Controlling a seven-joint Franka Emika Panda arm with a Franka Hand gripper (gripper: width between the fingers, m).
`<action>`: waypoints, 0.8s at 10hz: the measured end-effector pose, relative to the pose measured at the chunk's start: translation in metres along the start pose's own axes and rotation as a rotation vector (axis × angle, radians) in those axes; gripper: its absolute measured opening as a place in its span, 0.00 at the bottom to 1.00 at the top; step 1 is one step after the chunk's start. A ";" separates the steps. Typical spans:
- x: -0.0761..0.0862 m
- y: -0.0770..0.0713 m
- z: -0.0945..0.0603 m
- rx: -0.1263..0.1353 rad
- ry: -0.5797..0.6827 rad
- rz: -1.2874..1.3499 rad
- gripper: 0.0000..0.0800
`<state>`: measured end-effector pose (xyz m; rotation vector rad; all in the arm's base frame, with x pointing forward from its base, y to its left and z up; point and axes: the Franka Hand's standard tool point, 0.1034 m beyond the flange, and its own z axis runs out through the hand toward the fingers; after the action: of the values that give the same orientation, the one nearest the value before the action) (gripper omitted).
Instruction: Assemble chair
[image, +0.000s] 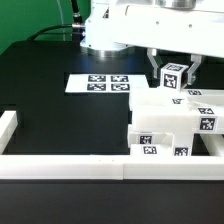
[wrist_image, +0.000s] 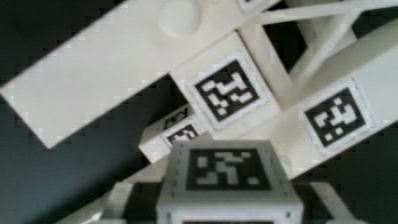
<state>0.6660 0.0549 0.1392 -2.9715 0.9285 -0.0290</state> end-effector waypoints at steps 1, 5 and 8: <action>0.000 0.000 0.000 0.000 -0.001 0.003 0.36; 0.002 0.001 0.001 -0.005 0.004 0.000 0.36; 0.022 -0.009 0.000 -0.021 0.046 -0.030 0.36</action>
Offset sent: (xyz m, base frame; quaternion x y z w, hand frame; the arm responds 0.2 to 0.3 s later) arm 0.0000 0.0000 0.0000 0.0000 0.0000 0.0000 1.0000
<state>0.6893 0.0498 0.1393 -3.0163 0.8950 -0.0889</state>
